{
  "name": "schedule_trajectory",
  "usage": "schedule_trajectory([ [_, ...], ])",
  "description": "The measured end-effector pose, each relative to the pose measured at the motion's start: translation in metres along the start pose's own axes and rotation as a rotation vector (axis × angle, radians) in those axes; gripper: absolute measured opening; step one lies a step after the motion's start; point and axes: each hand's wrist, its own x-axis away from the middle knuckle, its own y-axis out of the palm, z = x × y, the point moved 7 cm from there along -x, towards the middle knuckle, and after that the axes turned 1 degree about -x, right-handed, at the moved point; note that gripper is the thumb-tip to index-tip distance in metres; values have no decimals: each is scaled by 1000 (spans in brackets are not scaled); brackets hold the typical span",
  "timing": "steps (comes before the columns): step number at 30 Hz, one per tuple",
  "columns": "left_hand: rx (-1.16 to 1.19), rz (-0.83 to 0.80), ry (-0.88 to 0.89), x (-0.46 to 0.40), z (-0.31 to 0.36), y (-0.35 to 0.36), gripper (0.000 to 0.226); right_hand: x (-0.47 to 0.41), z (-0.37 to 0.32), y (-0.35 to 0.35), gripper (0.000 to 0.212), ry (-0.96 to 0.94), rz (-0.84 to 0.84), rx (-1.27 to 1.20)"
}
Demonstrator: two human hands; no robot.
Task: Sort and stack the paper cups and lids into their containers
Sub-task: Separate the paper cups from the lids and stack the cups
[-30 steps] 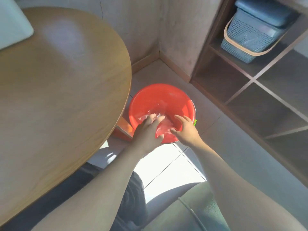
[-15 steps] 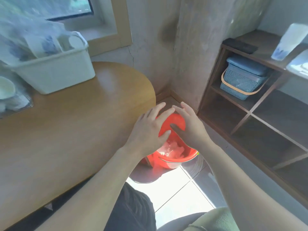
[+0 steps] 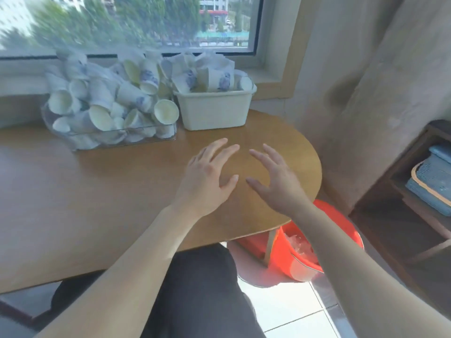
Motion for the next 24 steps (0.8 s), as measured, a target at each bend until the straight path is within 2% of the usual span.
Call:
schedule_trajectory([
  [6, -32, 69, -111, 23, -74, -49, 64, -37, -77, 54, 68, -115, -64, -35],
  [12, -27, 117, -225, 34, -132, -66, 65, -73, -116, 92, 67, -175, -67, -81],
  [19, -35, 140, -348, 36, -211, -62, 64, -133, -132, 125, 67, -184, 175, -260],
  [24, -27, 217, -342, 17, -253, -59, 58, -182, -134, 143, 81, -182, 330, -298],
])
